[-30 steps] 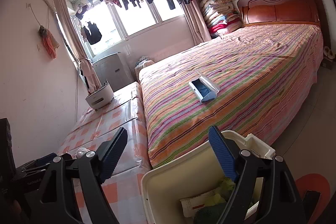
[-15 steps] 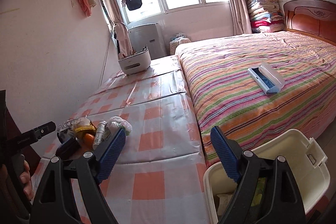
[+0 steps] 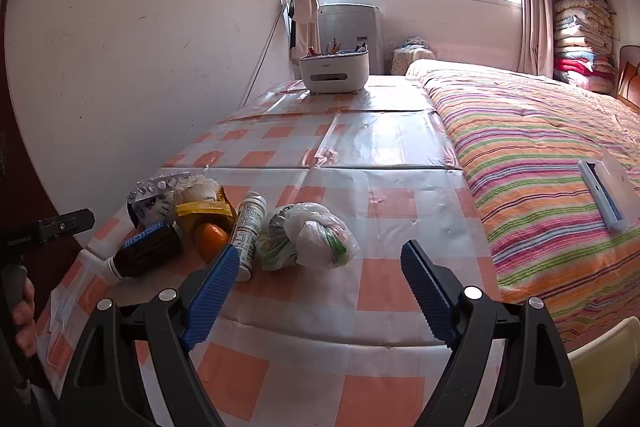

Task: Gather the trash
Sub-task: 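Move both tools back toward the remaining items on the table, then grasp the dark bottle with the left gripper while the right grasps the wrapped plastic bag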

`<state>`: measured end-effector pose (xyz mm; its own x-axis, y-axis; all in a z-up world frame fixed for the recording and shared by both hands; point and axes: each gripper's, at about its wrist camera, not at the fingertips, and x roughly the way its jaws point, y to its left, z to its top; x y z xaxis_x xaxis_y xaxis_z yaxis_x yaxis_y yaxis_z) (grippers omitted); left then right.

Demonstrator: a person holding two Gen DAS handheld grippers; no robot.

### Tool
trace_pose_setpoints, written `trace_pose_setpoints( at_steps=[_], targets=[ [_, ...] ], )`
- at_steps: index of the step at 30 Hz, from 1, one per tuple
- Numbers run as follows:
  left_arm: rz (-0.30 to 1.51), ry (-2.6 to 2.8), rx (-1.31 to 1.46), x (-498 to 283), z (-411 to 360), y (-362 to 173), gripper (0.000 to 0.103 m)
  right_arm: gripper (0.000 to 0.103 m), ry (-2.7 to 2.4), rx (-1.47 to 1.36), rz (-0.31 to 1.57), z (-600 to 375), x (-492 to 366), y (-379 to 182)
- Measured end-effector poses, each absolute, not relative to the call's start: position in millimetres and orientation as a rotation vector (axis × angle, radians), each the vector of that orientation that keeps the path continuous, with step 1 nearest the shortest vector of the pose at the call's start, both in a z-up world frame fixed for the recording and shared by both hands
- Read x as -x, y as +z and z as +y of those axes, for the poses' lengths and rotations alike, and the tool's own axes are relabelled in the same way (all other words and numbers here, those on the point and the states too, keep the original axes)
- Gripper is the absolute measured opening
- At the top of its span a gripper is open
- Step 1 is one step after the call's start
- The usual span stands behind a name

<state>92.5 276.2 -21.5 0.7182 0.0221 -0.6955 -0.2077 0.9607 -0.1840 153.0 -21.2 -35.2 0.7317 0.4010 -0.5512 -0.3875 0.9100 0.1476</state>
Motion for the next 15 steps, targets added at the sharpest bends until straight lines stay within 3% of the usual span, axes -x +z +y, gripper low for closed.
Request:
trace_pose_setpoints(
  at_steps=[13,14,15],
  targets=[
    [0.908,-0.033,0.12,-134.9,252.5,-48.8,0.091,0.081,0.495,0.123,0.757,24.7,-217.1,-66.1],
    [0.922,-0.047,0.109,-138.7,249.8,-51.3,0.091,0.079,0.499,0.124,0.768,26.0,-219.6,-68.3],
    [0.933,-0.053,0.104,-141.6,247.9,-53.8,0.091,0.07,0.508,0.119,0.778,26.2,-221.7,-69.9]
  ],
)
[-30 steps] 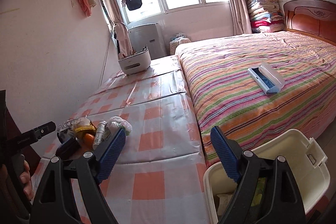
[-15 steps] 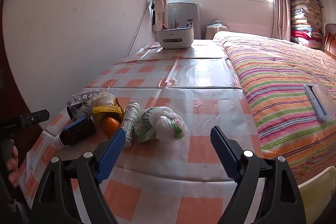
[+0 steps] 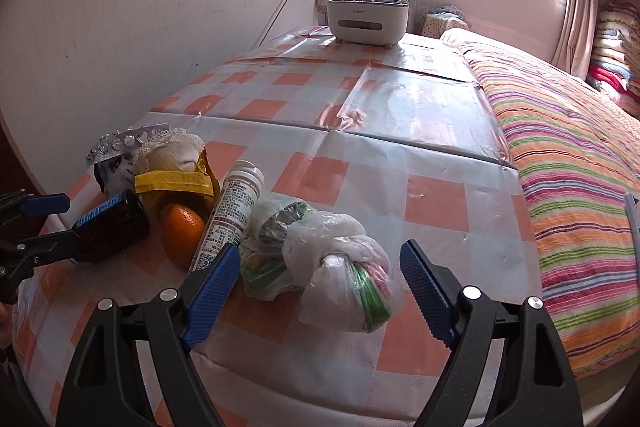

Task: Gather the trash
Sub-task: 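Grasp the dark bottle with the left gripper while the right grasps the wrapped plastic bag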

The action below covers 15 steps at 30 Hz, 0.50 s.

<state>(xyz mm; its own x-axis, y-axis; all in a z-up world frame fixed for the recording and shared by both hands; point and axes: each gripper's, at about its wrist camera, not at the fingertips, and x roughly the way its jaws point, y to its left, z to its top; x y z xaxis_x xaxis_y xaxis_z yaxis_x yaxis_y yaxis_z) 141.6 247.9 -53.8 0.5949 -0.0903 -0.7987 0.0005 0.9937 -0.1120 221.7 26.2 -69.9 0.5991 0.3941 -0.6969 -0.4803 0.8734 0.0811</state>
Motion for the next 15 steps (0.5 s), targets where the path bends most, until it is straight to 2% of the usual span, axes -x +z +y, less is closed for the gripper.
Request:
trace_pose_setpoints(
  at_steps=[3,6,7,8,9,11,15],
  targets=[
    [0.953,-0.059,0.087,-148.4,242.8,-60.6,0.09,0.046,0.5,0.144,0.788,27.4,-224.7,-72.4],
    [0.962,-0.059,0.079,-151.5,239.8,-66.0,0.089,0.036,0.52,0.122,0.793,23.0,-225.0,-71.5],
    [0.964,-0.058,0.082,-151.9,239.5,-67.3,0.087,0.035,0.523,0.119,0.791,22.0,-224.2,-71.0],
    [0.966,-0.05,0.085,-151.9,240.3,-68.6,0.077,0.034,0.521,0.122,0.782,21.4,-222.6,-69.9],
    [0.971,-0.044,0.087,-152.4,240.6,-69.8,0.063,0.033,0.517,0.128,0.773,20.8,-220.9,-68.9],
    [0.987,-0.051,0.11,-153.7,243.4,-72.3,0.051,0.033,0.523,0.124,0.763,19.2,-217.2,-66.4],
    [0.979,-0.045,0.134,-150.8,245.5,-73.0,0.05,0.033,0.528,0.108,0.732,13.9,-207.4,-57.1]
  ],
)
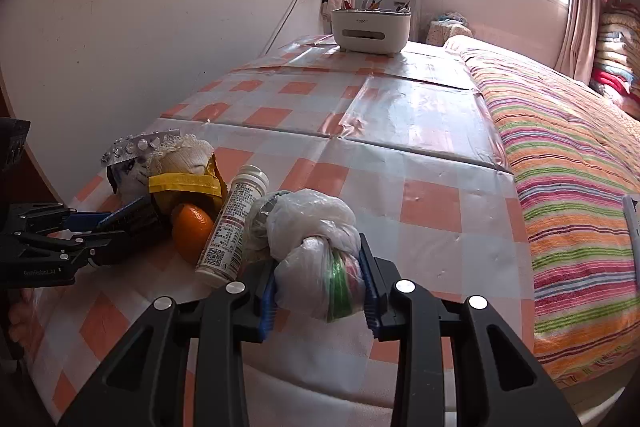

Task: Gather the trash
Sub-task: 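Grasp the dark bottle with the left gripper while the right grasps the wrapped plastic bag, then carry the dark bottle and wrapped bag over the cream bin and open both grippers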

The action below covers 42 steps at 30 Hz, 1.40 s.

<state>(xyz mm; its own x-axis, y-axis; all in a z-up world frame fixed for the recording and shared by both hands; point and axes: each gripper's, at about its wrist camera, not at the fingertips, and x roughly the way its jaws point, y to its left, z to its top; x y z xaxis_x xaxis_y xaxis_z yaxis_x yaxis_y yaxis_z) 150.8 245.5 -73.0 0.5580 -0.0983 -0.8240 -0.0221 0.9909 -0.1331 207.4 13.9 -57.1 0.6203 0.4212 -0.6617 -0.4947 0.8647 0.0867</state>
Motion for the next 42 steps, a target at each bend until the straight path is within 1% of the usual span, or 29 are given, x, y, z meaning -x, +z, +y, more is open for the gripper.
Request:
trace_pose_setpoints(
  at_steps=[5,11,24,42],
  targets=[
    [0.956,-0.039,0.129,-146.9,239.7,-69.7,0.049,0.033,0.525,0.078,0.682,3.7,-193.2,-40.9],
    [0.898,-0.056,0.14,-138.8,228.7,-53.4,0.048,0.033,0.524,0.052,0.638,-9.9,-173.6,-25.7],
    [0.82,-0.12,0.134,-129.8,189.4,-25.2,0.047,0.033,0.479,0.047,0.55,-43.8,-140.6,-4.6],
    [0.775,-0.288,0.059,-121.0,98.4,-3.8,0.047,0.033,0.342,0.044,0.505,-116.5,-102.4,-2.7]
  ],
)
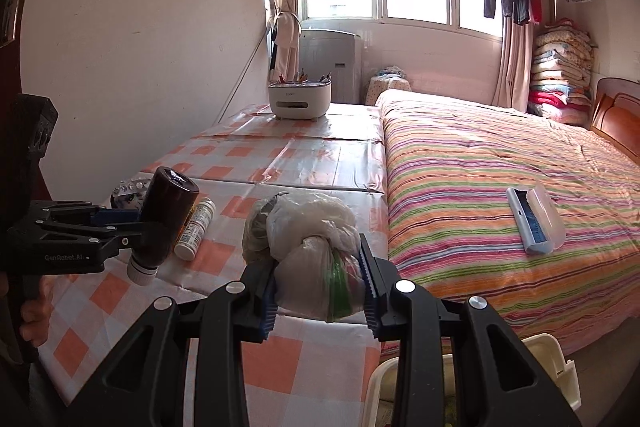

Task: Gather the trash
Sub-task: 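Carry the dark bottle and wrapped bag over the cream bin and open both grippers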

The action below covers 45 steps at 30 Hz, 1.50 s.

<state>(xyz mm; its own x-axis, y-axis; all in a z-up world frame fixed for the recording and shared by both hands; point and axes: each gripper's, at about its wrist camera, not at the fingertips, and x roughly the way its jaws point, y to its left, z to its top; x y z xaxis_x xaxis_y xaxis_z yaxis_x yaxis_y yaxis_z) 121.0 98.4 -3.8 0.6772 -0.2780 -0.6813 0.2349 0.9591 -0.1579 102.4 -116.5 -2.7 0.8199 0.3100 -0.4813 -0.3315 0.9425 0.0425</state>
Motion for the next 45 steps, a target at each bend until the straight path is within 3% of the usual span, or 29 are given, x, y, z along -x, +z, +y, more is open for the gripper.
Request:
trace_pose_setpoints(
  at_steps=[31,38,41,45],
  targets=[
    [0.792,-0.544,-0.052,-91.0,-37.7,-4.1,0.047,0.034,0.032,-0.123,0.491,-251.3,-33.0,-24.5],
    [0.791,-0.585,-0.088,-83.7,-65.9,-4.6,0.047,0.041,-0.029,-0.146,0.502,-263.0,-27.8,-29.6],
    [0.797,-0.596,-0.105,-82.7,-77.5,-6.7,0.047,0.055,-0.037,-0.176,0.489,-270.0,-23.1,-30.1],
    [0.802,-0.611,-0.115,-80.3,-90.9,-8.3,0.047,0.056,-0.05,-0.192,0.473,-276.1,-19.3,-28.4]
  ],
)
